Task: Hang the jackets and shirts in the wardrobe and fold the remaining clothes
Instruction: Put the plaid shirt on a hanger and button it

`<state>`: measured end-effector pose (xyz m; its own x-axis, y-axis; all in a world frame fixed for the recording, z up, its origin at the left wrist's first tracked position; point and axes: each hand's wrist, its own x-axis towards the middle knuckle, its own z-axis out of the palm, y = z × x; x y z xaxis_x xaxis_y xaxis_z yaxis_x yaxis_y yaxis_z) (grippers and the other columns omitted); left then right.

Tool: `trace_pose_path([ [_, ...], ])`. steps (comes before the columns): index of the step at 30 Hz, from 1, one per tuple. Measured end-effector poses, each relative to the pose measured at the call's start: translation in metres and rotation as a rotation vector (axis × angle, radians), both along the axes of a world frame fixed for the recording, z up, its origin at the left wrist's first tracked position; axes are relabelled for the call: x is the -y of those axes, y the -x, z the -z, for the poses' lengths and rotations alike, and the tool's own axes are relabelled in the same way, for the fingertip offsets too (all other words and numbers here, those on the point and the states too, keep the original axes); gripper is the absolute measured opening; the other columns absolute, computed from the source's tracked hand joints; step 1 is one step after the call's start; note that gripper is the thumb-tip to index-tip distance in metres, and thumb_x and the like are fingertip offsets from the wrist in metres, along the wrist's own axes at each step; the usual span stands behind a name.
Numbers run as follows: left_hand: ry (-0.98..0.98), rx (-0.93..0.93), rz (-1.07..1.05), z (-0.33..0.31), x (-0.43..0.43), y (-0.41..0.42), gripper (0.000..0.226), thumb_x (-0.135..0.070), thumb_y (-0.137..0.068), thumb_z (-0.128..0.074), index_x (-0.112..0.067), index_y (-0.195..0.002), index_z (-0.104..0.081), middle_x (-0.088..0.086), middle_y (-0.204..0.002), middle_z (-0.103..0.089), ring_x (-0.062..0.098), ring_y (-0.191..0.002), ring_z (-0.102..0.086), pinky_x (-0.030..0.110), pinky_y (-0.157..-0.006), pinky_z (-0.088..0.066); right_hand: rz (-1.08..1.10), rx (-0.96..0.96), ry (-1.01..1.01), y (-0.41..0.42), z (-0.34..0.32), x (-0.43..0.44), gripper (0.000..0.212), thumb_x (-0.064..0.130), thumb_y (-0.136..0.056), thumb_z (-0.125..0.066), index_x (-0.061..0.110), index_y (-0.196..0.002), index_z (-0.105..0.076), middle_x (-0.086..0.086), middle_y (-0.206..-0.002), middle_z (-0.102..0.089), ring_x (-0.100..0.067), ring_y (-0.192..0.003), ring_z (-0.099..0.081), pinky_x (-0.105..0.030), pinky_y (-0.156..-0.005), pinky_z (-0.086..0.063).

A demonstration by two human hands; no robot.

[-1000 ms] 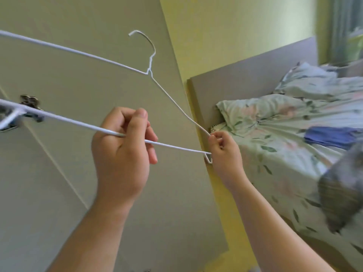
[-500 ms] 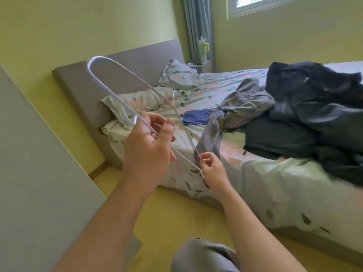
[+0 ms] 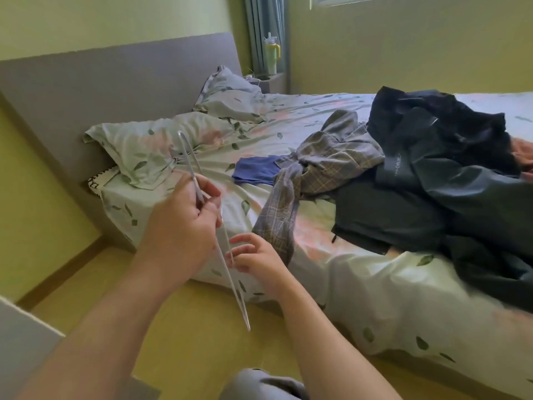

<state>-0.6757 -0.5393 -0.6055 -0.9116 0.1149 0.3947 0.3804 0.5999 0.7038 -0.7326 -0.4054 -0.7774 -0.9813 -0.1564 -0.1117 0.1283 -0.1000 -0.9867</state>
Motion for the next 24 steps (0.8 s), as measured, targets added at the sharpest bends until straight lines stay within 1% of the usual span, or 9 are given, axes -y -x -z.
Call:
trace_pose_path([
  [5, 0.034, 0.195, 0.033, -0.055, -0.032, 0.072, 0.016, -0.036, -0.104, -0.052, -0.03, -0.09, -0.056, -0.001, -0.07, -0.066, 0.023, -0.062, -0.065, 0.053, -0.069, -0.056, -0.015, 0.228, 0.135, 0.042, -0.05, -0.024, 0.05, 0.0, -0.078, -0.067, 0.022, -0.122, -0.06, -0.001, -0.089, -0.073, -0.017, -0.079, -0.071, -0.039, -0.077, -0.058],
  [7, 0.091, 0.28, 0.065, -0.083, -0.05, 0.1, 0.022, -0.043, -0.103, -0.051, -0.026, -0.09, -0.058, -0.002, -0.069, -0.066, 0.022, -0.065, -0.065, 0.052, -0.073, -0.056, 0.029, 0.333, 0.209, 0.051, -0.078, -0.041, 0.044, 0.005, -0.081, -0.07, 0.017, -0.122, -0.058, -0.003, -0.086, -0.071, -0.022, -0.079, -0.07, -0.043, -0.077, -0.059],
  [10, 0.019, 0.398, 0.031, -0.118, -0.072, 0.143, 0.02, -0.042, -0.102, -0.055, -0.025, -0.092, -0.058, -0.004, -0.066, -0.066, 0.02, -0.062, -0.062, 0.051, -0.071, -0.056, 0.145, 0.492, 0.358, 0.064, -0.122, -0.073, 0.036, 0.014, -0.08, -0.075, 0.011, -0.108, -0.053, -0.005, -0.078, -0.059, -0.025, -0.073, -0.062, -0.055, -0.083, -0.058],
  [12, -0.048, 0.492, -0.017, -0.134, -0.085, 0.17, 0.015, -0.036, -0.102, -0.058, -0.022, -0.095, -0.058, -0.002, -0.07, -0.067, 0.023, -0.064, -0.062, 0.049, -0.071, -0.054, 0.203, 0.589, 0.49, 0.067, -0.151, -0.097, 0.03, 0.019, -0.082, -0.075, 0.015, -0.098, -0.05, -0.001, -0.067, -0.049, -0.021, -0.064, -0.056, -0.049, -0.074, -0.059],
  [14, -0.122, 0.605, -0.092, -0.144, -0.094, 0.192, 0.014, -0.03, -0.101, -0.06, -0.016, -0.102, -0.058, 0.002, -0.077, -0.069, 0.024, -0.068, -0.062, 0.043, -0.068, -0.053, 0.262, 0.662, 0.568, 0.065, -0.18, -0.12, 0.027, 0.024, -0.086, -0.073, 0.02, -0.091, -0.047, 0.002, -0.062, -0.042, -0.017, -0.058, -0.051, -0.037, -0.067, -0.052],
  [16, -0.17, 0.743, -0.155, -0.153, -0.105, 0.207, 0.014, -0.022, -0.101, -0.06, -0.009, -0.105, -0.059, 0.005, -0.081, -0.068, 0.02, -0.061, -0.059, 0.036, -0.063, -0.048, 0.305, 0.713, 0.574, 0.058, -0.209, -0.14, 0.026, 0.029, -0.087, -0.072, 0.023, -0.088, -0.046, 0.004, -0.062, -0.038, -0.015, -0.056, -0.048, -0.031, -0.064, -0.045],
  [19, -0.199, 0.961, -0.185, -0.165, -0.118, 0.218, 0.008, -0.014, -0.101, -0.057, -0.012, -0.094, -0.058, 0.005, -0.08, -0.066, 0.013, -0.05, -0.056, 0.031, -0.059, -0.048, 0.341, 0.747, 0.507, 0.043, -0.251, -0.164, 0.026, 0.04, -0.083, -0.074, 0.025, -0.084, -0.052, 0.006, -0.06, -0.037, -0.014, -0.057, -0.042, -0.029, -0.061, -0.036],
  [22, -0.114, 1.155, -0.129, -0.175, -0.125, 0.223, 0.007, -0.014, -0.101, -0.054, -0.012, -0.095, -0.057, 0.008, -0.094, -0.067, 0.018, -0.061, -0.063, 0.033, -0.066, -0.053, 0.355, 0.725, 0.416, 0.031, -0.288, -0.18, 0.036, 0.053, -0.083, -0.072, 0.02, -0.08, -0.057, 0.001, -0.06, -0.032, -0.017, -0.058, -0.037, -0.03, -0.057, -0.031],
  [24, -0.056, 1.233, -0.098, -0.18, -0.129, 0.225, 0.007, -0.016, -0.101, -0.056, -0.01, -0.104, -0.058, 0.011, -0.107, -0.064, 0.022, -0.067, -0.066, 0.033, -0.065, -0.054, 0.349, 0.713, 0.315, 0.026, -0.309, -0.184, 0.043, 0.061, -0.086, -0.067, 0.018, -0.079, -0.064, 0.0, -0.061, -0.035, -0.017, -0.058, -0.042, -0.03, -0.059, -0.035],
])
